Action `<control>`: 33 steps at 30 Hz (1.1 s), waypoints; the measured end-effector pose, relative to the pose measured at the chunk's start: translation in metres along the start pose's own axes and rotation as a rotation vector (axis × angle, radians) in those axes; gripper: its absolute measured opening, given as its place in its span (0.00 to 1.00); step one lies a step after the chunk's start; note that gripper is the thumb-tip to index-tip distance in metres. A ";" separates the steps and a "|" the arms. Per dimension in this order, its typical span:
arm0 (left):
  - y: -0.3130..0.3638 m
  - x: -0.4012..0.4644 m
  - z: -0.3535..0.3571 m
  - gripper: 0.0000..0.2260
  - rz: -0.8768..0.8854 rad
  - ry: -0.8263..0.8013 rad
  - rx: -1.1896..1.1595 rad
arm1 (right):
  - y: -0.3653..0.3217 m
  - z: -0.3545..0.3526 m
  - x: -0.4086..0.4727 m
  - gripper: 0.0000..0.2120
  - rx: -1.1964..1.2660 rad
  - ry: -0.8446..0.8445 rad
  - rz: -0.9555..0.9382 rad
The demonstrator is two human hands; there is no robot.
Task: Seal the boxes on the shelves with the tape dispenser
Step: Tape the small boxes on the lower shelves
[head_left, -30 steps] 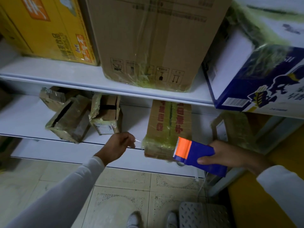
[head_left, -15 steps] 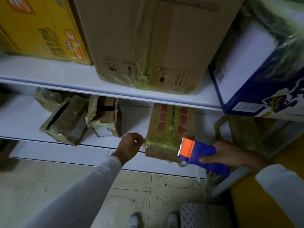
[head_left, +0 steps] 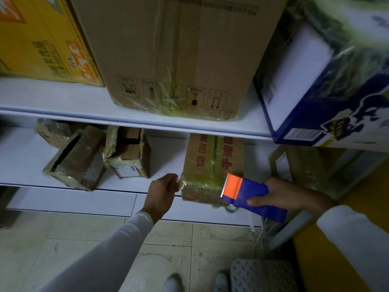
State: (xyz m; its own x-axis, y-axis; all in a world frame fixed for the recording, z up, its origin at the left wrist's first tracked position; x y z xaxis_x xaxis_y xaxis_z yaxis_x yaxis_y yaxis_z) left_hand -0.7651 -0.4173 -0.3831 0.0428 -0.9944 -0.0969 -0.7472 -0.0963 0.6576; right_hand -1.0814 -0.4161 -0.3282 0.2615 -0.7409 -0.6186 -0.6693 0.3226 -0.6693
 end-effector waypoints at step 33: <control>0.085 0.015 0.043 0.25 0.778 -0.186 0.733 | 0.010 0.002 0.006 0.33 0.047 -0.013 -0.003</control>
State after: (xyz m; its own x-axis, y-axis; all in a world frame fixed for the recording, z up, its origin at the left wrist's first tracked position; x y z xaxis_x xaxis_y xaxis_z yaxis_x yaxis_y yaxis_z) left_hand -0.8558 -0.4380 -0.3607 -0.6692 -0.7430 0.0021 -0.7430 0.6692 -0.0124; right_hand -1.0853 -0.4167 -0.3396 0.2723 -0.7343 -0.6218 -0.6355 0.3479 -0.6893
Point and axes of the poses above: each hand's wrist, its own x-axis towards the middle knuckle, its own z-axis out of the palm, y = z × x, the point moved 5 cm from there along x, towards the middle knuckle, and after that the axes turned 11 degrees about x, right-handed, at the moved point
